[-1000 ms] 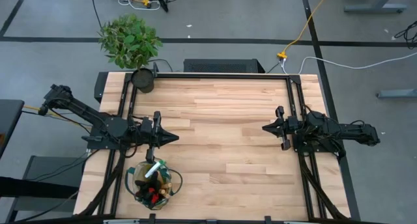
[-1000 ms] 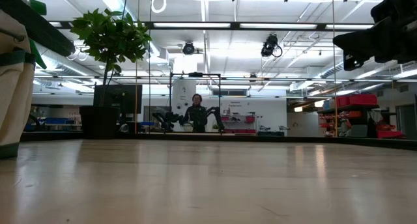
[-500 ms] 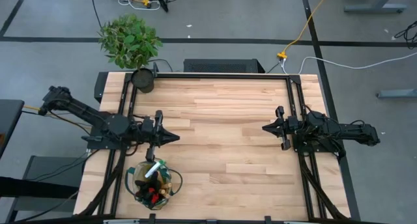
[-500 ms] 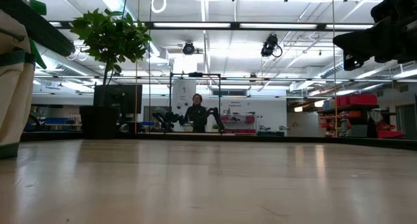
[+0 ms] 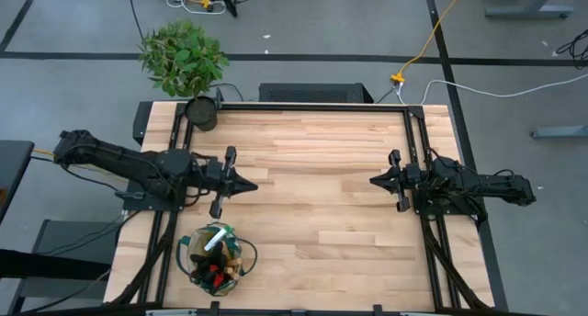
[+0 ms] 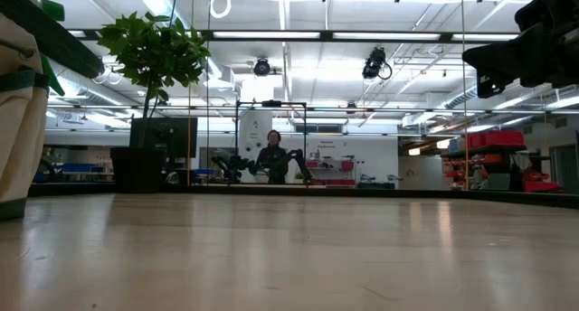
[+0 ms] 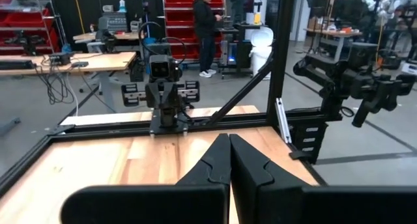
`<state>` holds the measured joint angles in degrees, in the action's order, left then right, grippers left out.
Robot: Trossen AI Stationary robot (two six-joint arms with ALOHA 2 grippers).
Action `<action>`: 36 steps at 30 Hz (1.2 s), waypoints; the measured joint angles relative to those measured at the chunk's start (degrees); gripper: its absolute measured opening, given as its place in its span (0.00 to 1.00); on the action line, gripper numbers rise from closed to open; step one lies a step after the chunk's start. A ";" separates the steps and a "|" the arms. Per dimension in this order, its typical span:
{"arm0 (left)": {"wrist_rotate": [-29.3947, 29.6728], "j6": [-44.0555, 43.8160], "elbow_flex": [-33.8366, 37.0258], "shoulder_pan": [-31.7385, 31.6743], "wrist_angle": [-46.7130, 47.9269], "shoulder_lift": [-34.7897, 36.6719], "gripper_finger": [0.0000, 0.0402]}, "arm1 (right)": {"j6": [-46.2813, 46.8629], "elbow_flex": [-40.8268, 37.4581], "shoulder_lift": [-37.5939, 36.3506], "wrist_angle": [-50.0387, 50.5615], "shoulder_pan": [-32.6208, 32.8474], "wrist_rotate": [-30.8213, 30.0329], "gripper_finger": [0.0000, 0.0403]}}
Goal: Pick & Place Garden tools in Gardening bag
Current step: Return to Home Position
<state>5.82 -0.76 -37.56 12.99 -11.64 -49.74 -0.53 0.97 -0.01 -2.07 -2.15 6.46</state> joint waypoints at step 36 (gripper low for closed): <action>-10.13 2.68 32.33 -8.07 -13.48 27.87 0.01 | -0.01 -0.04 0.00 -0.04 -0.01 0.00 0.06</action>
<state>-4.32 1.92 -5.23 4.93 -25.12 -21.87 -0.53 0.93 -0.01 -2.11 -2.16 6.46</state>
